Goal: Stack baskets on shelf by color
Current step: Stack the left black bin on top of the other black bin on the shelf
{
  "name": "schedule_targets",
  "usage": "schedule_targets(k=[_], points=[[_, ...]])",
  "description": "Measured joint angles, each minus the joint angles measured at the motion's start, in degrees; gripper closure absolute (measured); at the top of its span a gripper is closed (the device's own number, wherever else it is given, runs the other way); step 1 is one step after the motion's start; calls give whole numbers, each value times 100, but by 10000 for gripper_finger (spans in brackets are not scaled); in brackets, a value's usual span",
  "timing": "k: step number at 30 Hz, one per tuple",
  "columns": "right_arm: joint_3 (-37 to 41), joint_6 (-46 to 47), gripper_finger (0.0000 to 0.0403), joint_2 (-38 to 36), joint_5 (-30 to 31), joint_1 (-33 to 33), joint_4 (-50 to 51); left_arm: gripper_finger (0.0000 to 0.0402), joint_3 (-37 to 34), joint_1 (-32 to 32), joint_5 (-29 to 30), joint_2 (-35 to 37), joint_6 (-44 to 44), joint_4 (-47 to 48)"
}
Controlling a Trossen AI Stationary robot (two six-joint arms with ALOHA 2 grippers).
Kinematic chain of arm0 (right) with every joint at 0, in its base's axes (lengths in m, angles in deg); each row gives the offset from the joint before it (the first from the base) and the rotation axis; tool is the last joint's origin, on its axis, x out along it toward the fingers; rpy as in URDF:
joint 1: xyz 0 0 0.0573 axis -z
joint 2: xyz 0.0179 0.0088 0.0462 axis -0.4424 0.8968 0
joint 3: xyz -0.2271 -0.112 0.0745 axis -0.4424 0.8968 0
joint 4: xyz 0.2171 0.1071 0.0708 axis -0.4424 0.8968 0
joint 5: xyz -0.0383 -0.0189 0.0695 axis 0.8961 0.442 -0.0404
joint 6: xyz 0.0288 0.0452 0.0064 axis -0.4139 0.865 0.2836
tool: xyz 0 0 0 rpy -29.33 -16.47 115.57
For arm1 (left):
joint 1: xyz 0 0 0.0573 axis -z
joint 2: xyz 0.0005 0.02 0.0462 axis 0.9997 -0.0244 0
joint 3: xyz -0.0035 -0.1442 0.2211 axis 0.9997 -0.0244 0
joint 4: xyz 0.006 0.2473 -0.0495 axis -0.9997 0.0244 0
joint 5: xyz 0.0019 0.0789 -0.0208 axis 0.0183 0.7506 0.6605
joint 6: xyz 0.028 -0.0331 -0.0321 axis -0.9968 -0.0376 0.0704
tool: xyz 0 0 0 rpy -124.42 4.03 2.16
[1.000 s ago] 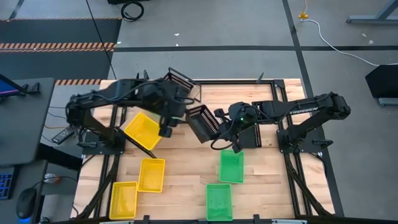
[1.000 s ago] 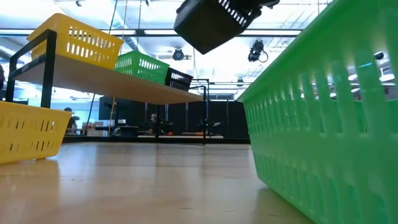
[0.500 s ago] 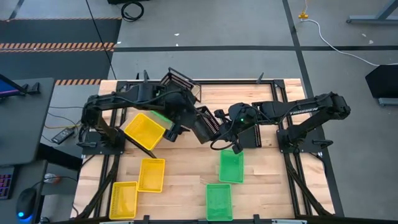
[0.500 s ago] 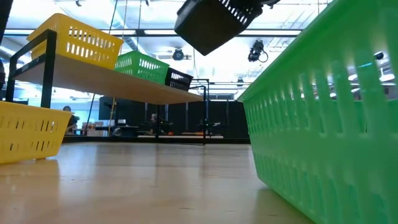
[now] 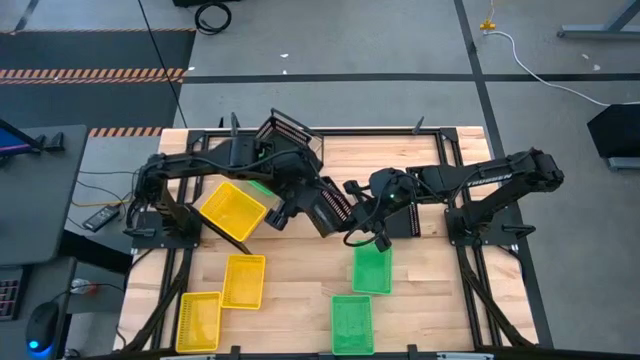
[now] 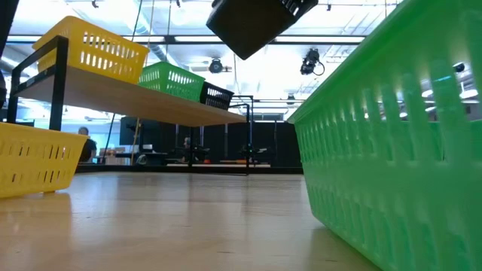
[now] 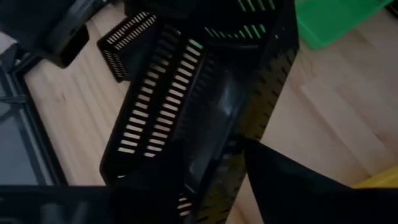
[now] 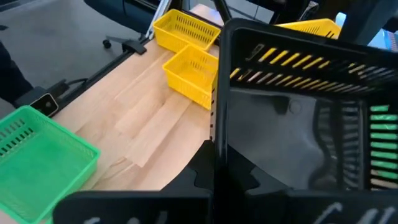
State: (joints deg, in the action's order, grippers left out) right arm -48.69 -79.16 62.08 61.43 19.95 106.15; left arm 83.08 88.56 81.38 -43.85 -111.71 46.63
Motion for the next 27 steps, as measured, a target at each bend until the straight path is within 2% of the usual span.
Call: schedule_targets(k=[6, 9, 10, 20, 27], points=[[0, 13, 391, 2, 47, -2, -11, 327, -2, -5, -35, -14, 2, 106], [0, 219, 372, 1, 141, -2, -109, 382, -4, -1, 1, -16, 24, 131], [0, 340, 363, 0, 185, -2, -118, 388, -2, -1, 10, -16, 25, 140], [15, 701, 249, -68, 888, -8, -867, 392, 9, 117, 223, 3, 67, 314], [-9, 1011, 212, -75, 991, -36, -568, 392, -2, 30, 1084, -23, -104, 637]])
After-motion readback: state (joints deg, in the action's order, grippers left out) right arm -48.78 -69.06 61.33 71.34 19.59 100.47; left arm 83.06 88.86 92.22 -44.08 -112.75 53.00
